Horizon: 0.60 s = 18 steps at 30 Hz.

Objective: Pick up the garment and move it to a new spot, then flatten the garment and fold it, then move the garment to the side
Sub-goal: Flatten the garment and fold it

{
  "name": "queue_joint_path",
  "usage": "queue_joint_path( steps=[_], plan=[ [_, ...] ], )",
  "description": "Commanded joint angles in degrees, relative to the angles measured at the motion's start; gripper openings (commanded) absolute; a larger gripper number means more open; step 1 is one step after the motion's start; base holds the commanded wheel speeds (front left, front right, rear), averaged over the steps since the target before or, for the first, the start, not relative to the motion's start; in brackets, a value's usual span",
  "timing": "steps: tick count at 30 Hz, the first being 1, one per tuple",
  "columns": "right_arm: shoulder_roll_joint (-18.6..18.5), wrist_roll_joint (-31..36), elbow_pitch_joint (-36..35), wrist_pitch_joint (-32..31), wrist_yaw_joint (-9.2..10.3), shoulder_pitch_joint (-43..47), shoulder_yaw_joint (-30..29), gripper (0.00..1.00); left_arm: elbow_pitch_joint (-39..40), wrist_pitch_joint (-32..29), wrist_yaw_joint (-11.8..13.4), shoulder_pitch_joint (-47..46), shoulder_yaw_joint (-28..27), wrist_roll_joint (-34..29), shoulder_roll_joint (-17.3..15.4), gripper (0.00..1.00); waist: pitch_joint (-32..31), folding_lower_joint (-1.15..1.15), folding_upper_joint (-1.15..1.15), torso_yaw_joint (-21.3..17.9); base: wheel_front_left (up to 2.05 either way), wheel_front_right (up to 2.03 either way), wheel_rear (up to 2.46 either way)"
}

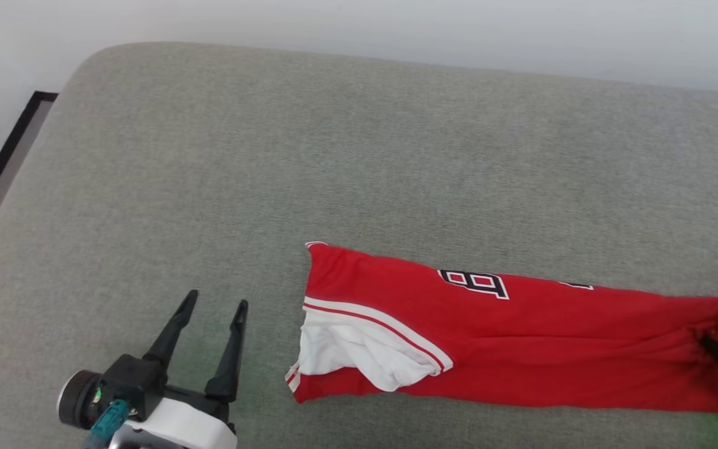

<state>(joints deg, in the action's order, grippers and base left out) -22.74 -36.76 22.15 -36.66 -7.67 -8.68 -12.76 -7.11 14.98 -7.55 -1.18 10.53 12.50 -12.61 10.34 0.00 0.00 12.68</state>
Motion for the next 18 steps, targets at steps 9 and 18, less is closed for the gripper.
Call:
queue_joint_path(
  steps=[9, 18],
  plan=[
    [-3.56, -0.04, 1.11, 2.31, 0.32, -1.97, -6.63, 0.0, 1.67, 0.28, 0.16, 0.17, -0.52, 1.72, -1.02, 1.0, 0.24, 0.0, 0.0, -4.77, 0.0, 0.0, 0.0],
    [-9.9, 3.15, 2.85, 3.5, 0.31, -3.41, -15.63, 0.0, 1.14, 0.28, 0.15, -0.25, -1.1, 1.78, -1.89, 1.0, 0.37, 0.0, 0.0, -7.91, 0.0, 0.0, 0.0]
  ],
)
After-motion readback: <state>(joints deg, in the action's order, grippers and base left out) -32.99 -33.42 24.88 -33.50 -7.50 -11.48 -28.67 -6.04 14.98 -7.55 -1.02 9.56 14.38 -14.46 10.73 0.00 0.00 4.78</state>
